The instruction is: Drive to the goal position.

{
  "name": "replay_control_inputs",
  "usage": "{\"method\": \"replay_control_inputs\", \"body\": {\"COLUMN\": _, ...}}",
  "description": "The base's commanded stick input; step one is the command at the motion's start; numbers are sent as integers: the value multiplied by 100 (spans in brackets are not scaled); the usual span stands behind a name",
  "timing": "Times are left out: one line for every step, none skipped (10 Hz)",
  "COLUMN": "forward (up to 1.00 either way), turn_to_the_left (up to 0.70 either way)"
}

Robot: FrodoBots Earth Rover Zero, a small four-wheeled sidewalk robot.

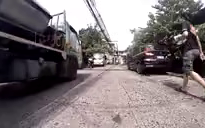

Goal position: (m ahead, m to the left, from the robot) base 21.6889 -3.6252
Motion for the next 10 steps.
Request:
{"method": "replay_control_inputs", "body": {"forward": 70, "turn_to_the_left": 0}}
{"method": "replay_control_inputs", "body": {"forward": 70, "turn_to_the_left": 0}}
{"method": "replay_control_inputs", "body": {"forward": 70, "turn_to_the_left": 0}}
{"method": "replay_control_inputs", "body": {"forward": 70, "turn_to_the_left": 0}}
{"method": "replay_control_inputs", "body": {"forward": 70, "turn_to_the_left": 0}}
{"method": "replay_control_inputs", "body": {"forward": 70, "turn_to_the_left": 0}}
{"method": "replay_control_inputs", "body": {"forward": 70, "turn_to_the_left": 0}}
{"method": "replay_control_inputs", "body": {"forward": 70, "turn_to_the_left": 0}}
{"method": "replay_control_inputs", "body": {"forward": 70, "turn_to_the_left": 0}}
{"method": "replay_control_inputs", "body": {"forward": 70, "turn_to_the_left": 0}}
